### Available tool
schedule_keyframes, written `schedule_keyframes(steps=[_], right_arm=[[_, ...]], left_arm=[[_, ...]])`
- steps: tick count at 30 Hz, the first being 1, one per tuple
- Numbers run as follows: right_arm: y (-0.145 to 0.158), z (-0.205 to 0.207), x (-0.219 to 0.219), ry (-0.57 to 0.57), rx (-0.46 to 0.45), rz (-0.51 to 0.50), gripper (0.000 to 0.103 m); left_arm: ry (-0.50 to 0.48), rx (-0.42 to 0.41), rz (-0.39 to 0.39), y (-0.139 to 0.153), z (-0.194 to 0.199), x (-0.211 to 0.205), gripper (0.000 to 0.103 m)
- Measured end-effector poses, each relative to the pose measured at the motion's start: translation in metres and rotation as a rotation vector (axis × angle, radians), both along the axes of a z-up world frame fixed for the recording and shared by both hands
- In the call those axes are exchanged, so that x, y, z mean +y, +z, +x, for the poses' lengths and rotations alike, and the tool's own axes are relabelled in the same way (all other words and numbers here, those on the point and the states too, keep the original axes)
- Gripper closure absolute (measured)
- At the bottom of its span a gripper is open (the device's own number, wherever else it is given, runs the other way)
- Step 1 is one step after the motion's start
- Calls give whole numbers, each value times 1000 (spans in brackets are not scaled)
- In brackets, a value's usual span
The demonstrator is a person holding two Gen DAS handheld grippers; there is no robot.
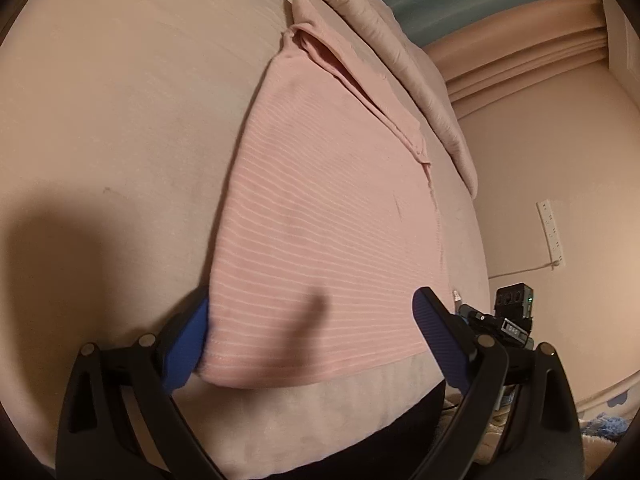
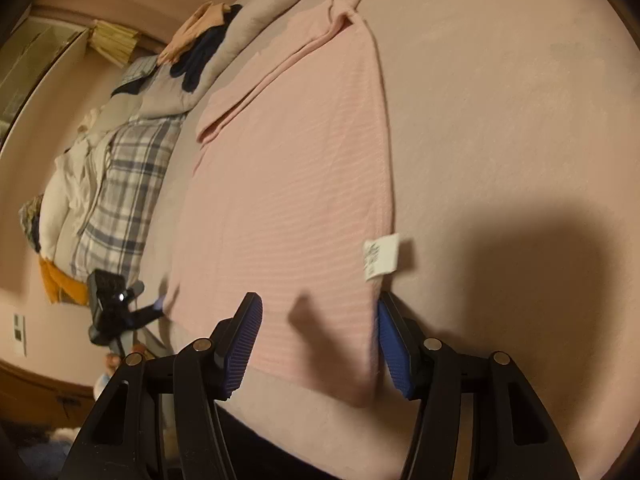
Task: Fold small clothes
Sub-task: 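Grasp the shirt hem with both grippers and lift it toward the collar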
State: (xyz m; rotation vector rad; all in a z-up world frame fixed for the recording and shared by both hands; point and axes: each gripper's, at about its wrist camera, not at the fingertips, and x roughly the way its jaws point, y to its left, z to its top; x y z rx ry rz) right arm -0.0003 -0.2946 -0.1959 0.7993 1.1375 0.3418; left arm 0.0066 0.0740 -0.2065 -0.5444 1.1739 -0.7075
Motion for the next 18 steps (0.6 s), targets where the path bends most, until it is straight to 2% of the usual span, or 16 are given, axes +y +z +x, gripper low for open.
schedule_keyframes(steps=[5,8,9,10,11,12,13,14,16,18], right_arm=[[2,3,2,32,-14,12,46],[0,3,3,26,-30,14,46],[-1,2,3,14,-39,17,48],[-1,1,3,7,-47,16,52],[-2,1,2,3,-52,10,62],[-2,1,2,-3,-55,-4,74],[-2,1,3,-7,-58,-14,79],[-1,2,2,-9,-62,-18,85],[4,2,2,-13,-83,-32,89],[12,1,2,-14,-117,-46,92]], left_arm=[[-38,10,-45,-1,-1,-9,7],[-21,6,-50,-2,-3,-10,10],[-10,10,-54,-2,-3,-9,18],[7,29,-67,-5,-2,-7,39],[17,53,-77,-8,-2,-6,50],[22,76,-82,-12,-1,-6,67],[29,95,-78,-15,-1,-5,73],[41,104,-72,-17,-2,-5,76],[62,98,-76,-15,-3,-3,91],[69,74,-83,-7,-4,-2,94]])
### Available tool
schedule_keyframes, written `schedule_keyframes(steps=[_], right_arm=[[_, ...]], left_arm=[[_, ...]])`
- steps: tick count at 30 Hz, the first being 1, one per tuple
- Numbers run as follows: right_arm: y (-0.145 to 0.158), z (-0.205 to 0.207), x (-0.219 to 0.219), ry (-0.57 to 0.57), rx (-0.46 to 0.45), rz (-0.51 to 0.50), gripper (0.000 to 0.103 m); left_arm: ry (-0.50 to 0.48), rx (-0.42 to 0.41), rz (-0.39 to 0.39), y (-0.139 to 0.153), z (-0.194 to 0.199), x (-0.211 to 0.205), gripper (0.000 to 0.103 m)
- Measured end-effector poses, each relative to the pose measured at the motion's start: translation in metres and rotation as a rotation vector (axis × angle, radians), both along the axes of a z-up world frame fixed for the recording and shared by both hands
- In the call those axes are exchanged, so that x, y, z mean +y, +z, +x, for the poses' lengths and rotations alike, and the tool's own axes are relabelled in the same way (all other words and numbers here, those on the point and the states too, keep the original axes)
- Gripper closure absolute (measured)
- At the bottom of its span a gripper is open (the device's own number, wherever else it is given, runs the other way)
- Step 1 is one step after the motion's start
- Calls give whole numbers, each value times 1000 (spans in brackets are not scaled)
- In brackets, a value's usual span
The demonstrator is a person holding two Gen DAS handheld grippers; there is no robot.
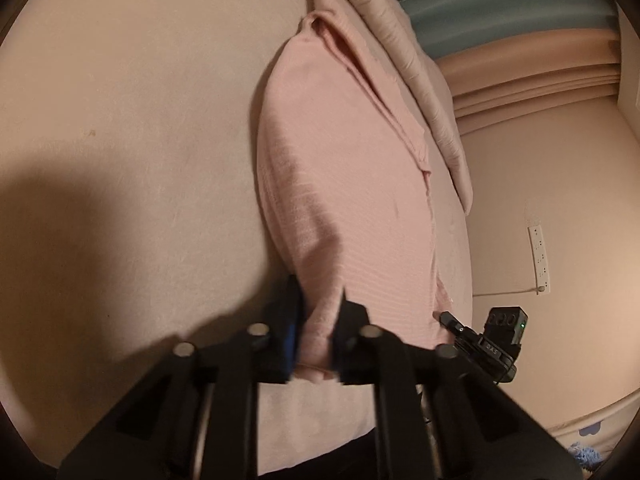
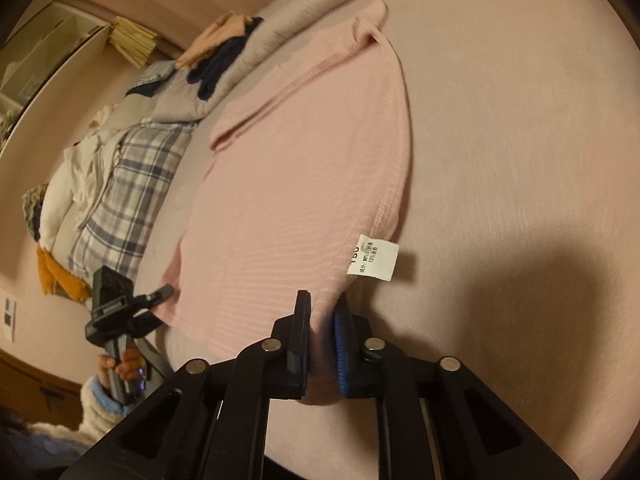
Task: Fold small clothes
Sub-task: 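Grasp the shirt hem with both grippers and lift it toward the collar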
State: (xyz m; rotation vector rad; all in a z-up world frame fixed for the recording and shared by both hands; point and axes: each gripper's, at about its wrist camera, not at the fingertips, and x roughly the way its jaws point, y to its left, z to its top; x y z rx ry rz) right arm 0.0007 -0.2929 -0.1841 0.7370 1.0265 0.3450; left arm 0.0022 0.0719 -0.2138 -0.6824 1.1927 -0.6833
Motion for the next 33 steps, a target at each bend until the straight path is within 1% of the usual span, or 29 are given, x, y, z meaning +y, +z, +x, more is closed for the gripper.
schedule_keyframes(steps=[3,4,7,10,13,15,18,21,26,28,31,33], right_arm=[[18,-2,-1,-2,-79,-29,94],[21,-2,-1,-3,-93,-35,94],[33,-2,-4,0,-157,-16,95],[43,-5,-2,13,-216,-6,95],[52,-11,3,32,-267,-4,95],[56,-15,4,34,-287,17,95],[66,-24,2,38,-323,32,95],[80,-34,0,54,-369,32,95],[107,-53,3,102,-463,26,95],[118,-62,5,133,-505,22,95],[129,-70,2,145,-547,34,95],[131,-68,-3,120,-563,54,95]], left_arm=[[6,-51,-3,13,-1,-4,96],[8,-67,-16,17,-1,-4,97],[9,-121,-106,32,-2,-5,97],[-15,-216,-135,50,-9,-8,97],[-41,-249,-149,56,-13,-11,97],[-49,-262,-176,57,-15,-8,97],[-57,-308,-236,67,-23,-3,97],[-80,-351,-261,82,-32,1,97],[-156,-431,-290,112,-53,1,97],[-183,-461,-315,124,-61,1,97],[-181,-479,-342,135,-58,2,97],[-152,-482,-335,138,-49,4,97]])
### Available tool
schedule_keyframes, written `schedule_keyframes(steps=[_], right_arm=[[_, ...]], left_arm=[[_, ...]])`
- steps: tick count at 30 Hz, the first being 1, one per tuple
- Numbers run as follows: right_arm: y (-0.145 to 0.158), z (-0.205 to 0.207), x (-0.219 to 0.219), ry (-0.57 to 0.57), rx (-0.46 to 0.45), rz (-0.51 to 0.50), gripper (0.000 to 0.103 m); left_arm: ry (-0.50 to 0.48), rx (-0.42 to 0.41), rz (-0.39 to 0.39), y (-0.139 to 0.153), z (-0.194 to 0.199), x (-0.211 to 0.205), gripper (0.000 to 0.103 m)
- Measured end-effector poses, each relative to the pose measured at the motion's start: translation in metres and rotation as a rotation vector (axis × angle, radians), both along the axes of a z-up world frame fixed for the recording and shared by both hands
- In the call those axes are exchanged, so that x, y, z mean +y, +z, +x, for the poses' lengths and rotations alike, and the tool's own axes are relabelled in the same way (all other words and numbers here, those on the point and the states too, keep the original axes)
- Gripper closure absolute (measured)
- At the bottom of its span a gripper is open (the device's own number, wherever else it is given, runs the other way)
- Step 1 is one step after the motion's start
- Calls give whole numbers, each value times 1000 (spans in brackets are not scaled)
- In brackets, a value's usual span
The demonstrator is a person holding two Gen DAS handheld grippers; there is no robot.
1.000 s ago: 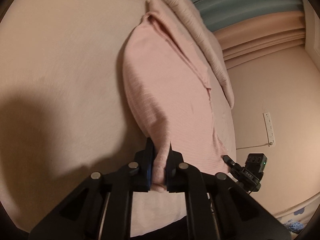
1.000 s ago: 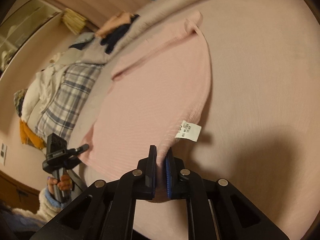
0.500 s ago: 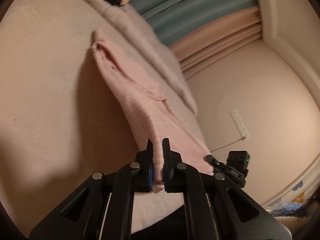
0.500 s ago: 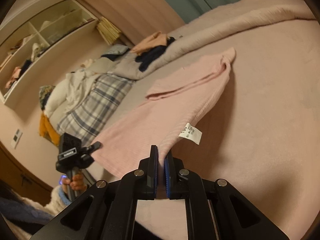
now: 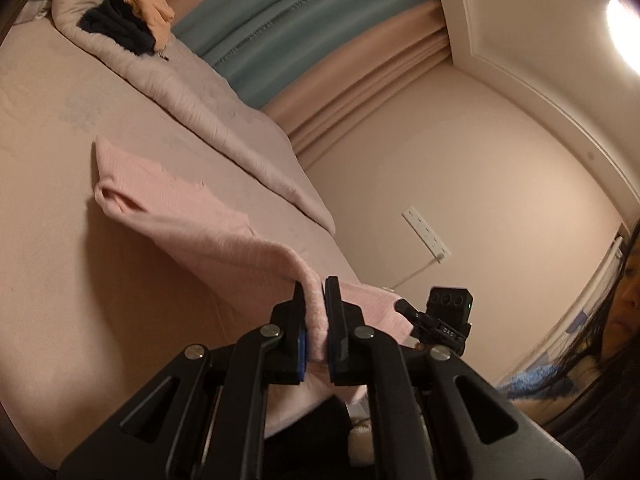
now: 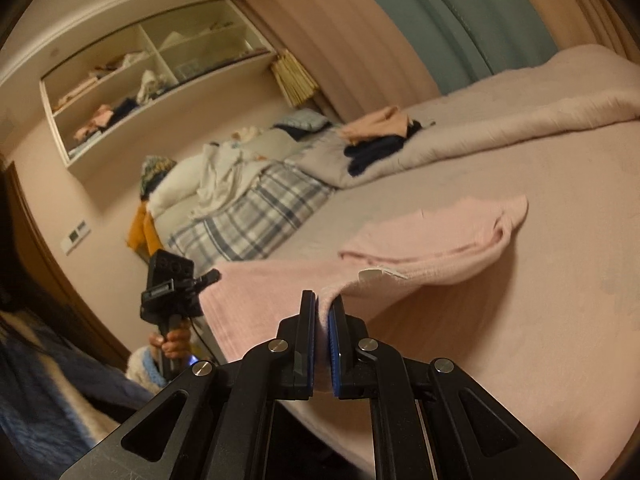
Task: Fold small clothes
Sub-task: 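Grasp the shirt hem with both grippers and lift it toward the collar, then lay the hem over the collar and open both grippers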
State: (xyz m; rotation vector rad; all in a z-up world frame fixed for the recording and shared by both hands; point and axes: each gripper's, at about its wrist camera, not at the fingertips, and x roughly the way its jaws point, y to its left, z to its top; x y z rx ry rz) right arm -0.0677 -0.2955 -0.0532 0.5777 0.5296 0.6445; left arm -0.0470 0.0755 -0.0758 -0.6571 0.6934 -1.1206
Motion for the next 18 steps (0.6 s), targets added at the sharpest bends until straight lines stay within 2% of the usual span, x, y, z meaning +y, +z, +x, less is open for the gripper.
schedule_keyframes(steps=[6,14,18], right_arm=[[-23,36,-26,-119,81,146,95],[-39,113,-37,-194,168,193,95],[-56,163,-58,-238,230,198,95]], left_arm=[[84,113,-2,-13,48,-4,97],[131,201,54,-25,125,-11,97],[163,251,96,-35,185,-22,97]])
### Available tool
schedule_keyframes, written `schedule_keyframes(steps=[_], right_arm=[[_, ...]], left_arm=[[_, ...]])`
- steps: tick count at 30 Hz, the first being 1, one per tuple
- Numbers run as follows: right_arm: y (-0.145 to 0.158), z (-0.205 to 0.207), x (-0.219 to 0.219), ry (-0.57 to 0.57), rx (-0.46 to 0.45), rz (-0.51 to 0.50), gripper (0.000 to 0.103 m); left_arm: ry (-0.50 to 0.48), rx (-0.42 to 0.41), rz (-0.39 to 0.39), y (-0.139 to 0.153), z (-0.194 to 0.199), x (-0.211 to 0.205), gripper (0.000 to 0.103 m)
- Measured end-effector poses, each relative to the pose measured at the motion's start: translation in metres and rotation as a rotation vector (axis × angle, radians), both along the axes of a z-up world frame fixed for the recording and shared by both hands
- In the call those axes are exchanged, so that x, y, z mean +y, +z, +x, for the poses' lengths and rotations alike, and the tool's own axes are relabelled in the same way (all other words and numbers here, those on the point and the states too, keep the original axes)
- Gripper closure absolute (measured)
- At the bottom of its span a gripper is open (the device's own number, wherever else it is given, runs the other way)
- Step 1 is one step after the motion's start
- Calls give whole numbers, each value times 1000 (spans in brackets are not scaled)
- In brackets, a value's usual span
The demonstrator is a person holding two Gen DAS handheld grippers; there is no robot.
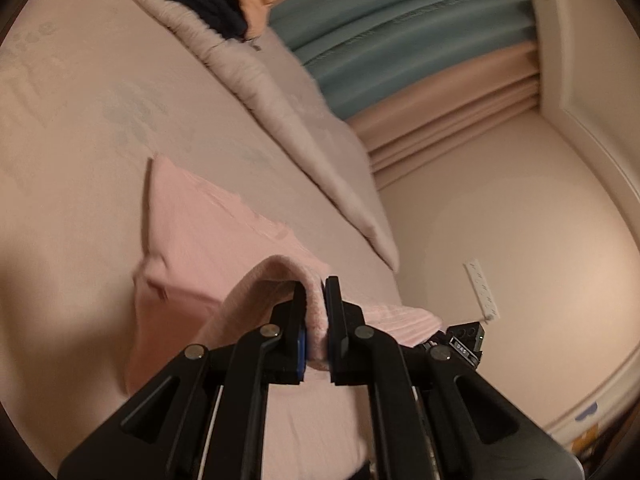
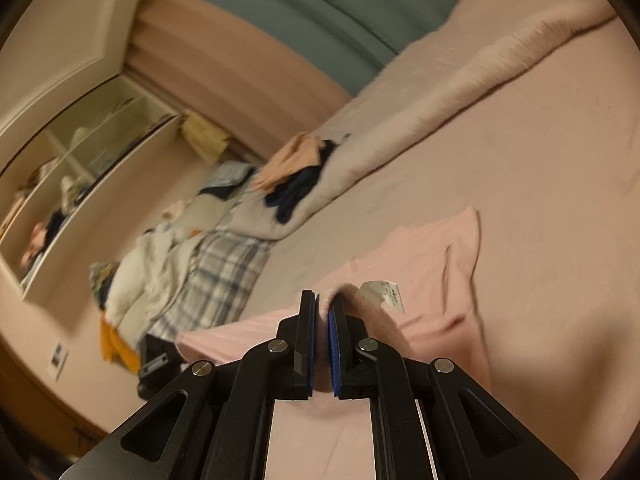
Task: Fold small clothes
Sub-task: 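Lay the hem over the collar and open both grippers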
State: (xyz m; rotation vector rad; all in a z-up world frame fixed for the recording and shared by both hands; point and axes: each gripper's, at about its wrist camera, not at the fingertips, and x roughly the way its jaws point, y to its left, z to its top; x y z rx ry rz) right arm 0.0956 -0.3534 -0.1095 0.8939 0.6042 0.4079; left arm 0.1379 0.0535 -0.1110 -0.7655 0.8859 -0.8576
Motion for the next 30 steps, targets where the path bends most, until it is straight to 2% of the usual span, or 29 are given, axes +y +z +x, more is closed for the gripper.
schedule_keyframes(steps=[7,13,15,16,19,20,21,22,23,24,25,27,28,30], right_arm=[[-43,74,-14,-35,168,31,95],[-68,108,-14,-27,310,32,95],[-77,119,-17,-39,369,44,95],[-83,124,-20,-47,397,69,95],[-107,134,-34,-112,499,230,95],[-112,135,-37,-132,522,266,95],[-122,134,-42,-165,563,317,95],[-130,133,-46,-190,581,373,94],[-134,133,-49,-197,587,399,88],[-140,131,-53,-202,604,427,77],[-142,130,-55,-209,613,443,72],[-144,123,-61,-227,605,511,56],[-143,120,-64,-232,602,525,53],[-132,112,-74,-256,592,484,42]], left_arm=[[30,155,54,-38,82,-17,97],[44,253,129,-58,118,-29,98],[59,315,157,-68,132,-32,98],[79,347,171,-73,139,-32,98],[118,416,195,-84,151,-34,95],[141,452,179,-87,154,-32,94],[152,473,151,-90,157,-31,90],[163,494,127,-93,160,-29,80],[181,515,120,-94,162,-27,75],[196,526,104,-94,164,-25,70],[213,524,83,-93,166,-21,65],[238,502,108,-86,167,-15,62],[236,485,128,-82,167,-13,62],[229,464,160,-77,165,-10,62]])
